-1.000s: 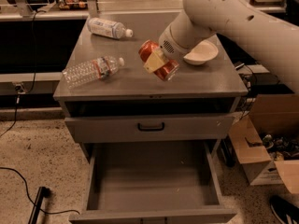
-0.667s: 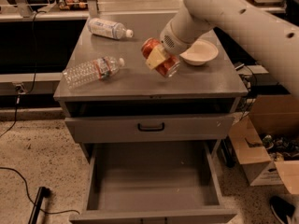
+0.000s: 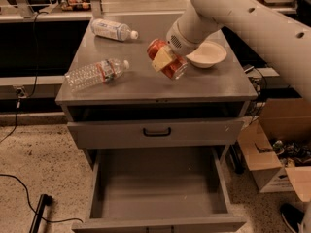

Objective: Pick coke can from middle drawer and place on counter

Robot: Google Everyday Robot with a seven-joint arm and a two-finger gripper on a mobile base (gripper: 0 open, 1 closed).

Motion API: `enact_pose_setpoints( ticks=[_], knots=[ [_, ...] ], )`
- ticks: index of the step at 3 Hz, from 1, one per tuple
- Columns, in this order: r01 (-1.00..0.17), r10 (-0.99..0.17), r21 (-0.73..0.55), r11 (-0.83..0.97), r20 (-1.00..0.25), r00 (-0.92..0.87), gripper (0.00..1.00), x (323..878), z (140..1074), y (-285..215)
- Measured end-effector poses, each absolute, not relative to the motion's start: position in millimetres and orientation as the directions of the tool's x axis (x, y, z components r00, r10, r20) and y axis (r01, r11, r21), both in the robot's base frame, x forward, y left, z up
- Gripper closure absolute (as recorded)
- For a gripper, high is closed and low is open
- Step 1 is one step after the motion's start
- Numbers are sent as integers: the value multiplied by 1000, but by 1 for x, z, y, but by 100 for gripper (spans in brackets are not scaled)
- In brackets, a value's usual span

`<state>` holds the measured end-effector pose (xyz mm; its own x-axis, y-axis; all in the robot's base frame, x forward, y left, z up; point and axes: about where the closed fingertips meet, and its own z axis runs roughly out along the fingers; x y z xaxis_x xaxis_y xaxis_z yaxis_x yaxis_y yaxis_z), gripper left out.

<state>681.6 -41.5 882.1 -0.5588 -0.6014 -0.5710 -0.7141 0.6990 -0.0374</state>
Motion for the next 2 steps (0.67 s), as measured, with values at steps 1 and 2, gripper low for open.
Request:
enact_pose_setpoints(
  ticks=[1,2],
  knots=[
    [-716,-603,-36,697,-569,-559,12,682,880,-40],
    [-718,-605,-35,695,-567,-559,0,682,879,-39]
  ],
)
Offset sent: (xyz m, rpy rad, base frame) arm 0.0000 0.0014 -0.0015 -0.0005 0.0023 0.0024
